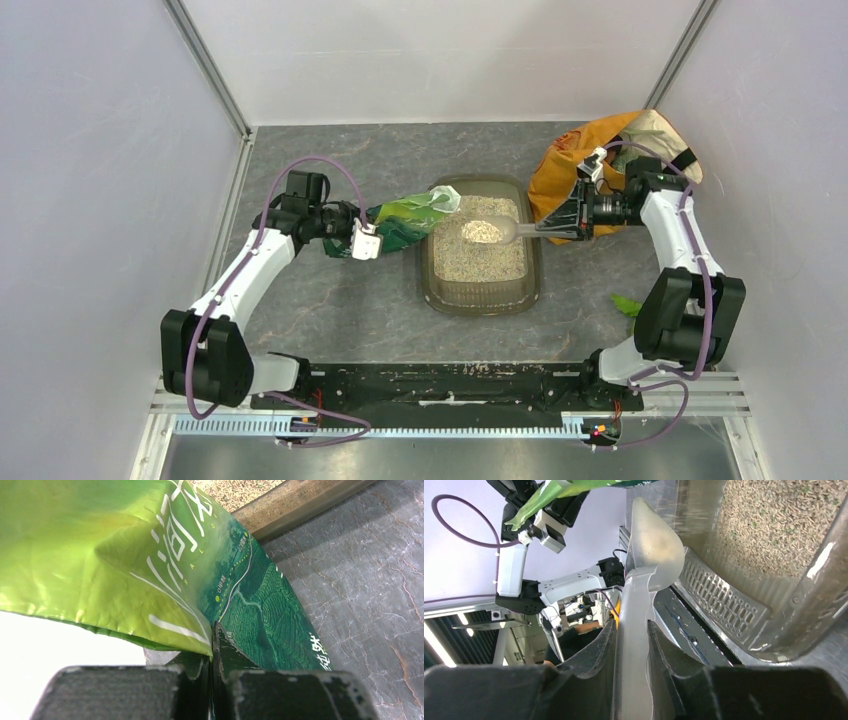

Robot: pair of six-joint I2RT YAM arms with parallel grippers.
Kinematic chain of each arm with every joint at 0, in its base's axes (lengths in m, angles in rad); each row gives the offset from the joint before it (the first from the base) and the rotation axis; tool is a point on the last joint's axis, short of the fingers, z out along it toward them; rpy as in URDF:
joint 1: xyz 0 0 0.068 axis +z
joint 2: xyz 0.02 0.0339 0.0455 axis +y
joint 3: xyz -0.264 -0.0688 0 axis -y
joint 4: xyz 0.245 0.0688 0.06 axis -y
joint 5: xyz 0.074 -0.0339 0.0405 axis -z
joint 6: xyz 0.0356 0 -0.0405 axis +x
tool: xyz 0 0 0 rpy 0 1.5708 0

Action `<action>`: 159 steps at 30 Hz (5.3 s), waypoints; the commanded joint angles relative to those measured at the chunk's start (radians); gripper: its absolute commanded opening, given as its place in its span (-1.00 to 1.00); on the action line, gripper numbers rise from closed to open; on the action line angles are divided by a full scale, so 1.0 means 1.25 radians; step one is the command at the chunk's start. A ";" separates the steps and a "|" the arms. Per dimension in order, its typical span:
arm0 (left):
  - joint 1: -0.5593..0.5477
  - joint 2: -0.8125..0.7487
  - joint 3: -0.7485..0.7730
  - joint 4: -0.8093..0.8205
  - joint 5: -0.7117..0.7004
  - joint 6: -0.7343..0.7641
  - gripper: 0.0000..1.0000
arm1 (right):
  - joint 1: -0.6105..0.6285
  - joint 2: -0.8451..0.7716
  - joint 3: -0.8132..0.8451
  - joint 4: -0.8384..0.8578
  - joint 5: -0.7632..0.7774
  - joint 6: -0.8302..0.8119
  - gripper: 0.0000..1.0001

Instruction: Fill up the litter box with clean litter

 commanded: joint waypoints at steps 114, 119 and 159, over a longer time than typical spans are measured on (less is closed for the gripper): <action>0.277 -0.412 -0.320 0.313 -0.147 -0.605 -0.96 | 0.954 0.093 -0.094 0.911 0.964 0.151 0.62; 0.319 -0.433 -0.277 0.124 0.040 -0.489 -0.96 | 0.813 0.033 -0.026 0.814 0.656 0.026 0.76; 0.365 -0.393 -0.201 -0.225 0.073 -0.084 -0.96 | 0.687 0.371 0.380 0.630 0.231 -0.473 -1.00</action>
